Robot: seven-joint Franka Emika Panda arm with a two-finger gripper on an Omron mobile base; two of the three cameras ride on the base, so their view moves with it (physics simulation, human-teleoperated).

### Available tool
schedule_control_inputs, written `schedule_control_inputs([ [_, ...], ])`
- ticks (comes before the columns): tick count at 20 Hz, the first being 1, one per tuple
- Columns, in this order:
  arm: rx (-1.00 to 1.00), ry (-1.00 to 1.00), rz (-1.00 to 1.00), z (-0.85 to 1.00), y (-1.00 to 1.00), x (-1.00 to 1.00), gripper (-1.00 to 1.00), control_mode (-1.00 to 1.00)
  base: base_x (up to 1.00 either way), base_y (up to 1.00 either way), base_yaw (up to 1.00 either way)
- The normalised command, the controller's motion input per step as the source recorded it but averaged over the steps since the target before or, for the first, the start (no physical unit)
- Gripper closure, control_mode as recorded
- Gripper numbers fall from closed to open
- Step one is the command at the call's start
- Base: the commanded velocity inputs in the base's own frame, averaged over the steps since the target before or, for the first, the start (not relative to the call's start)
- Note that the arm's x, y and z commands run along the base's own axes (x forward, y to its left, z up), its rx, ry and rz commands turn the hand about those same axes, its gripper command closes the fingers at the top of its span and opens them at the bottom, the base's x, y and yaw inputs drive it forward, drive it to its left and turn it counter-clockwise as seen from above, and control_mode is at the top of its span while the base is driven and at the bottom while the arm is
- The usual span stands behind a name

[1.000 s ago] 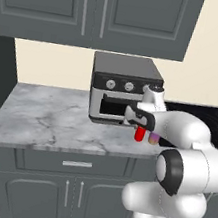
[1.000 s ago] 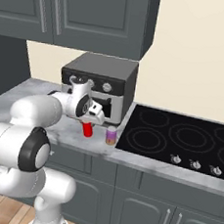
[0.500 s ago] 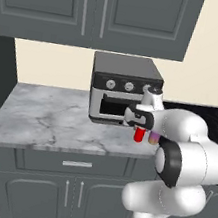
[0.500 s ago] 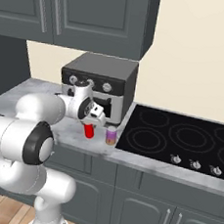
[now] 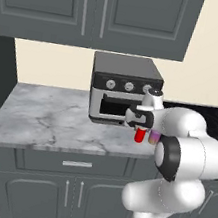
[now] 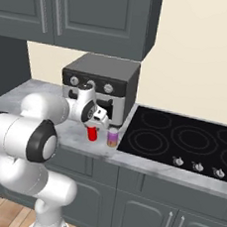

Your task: Four empty soda cans are scattered around the kitchen. Gather all the cans and cluster them next to the stove for recycling.

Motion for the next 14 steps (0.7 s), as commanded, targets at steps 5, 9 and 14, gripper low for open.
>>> schedule_control_inputs([
  [5,0.00,0.00,-0.01,-0.07,-0.08,0.05,1.00,-1.00,0.00,0.00,0.00],
  [9,0.00,0.00,0.00,-0.10,-0.06,0.03,1.00,-1.00,0.00,0.00,0.00],
  [14,0.00,0.00,0.00,-0.09,-0.06,0.06,1.00,-1.00,0.00,0.00,0.00],
])
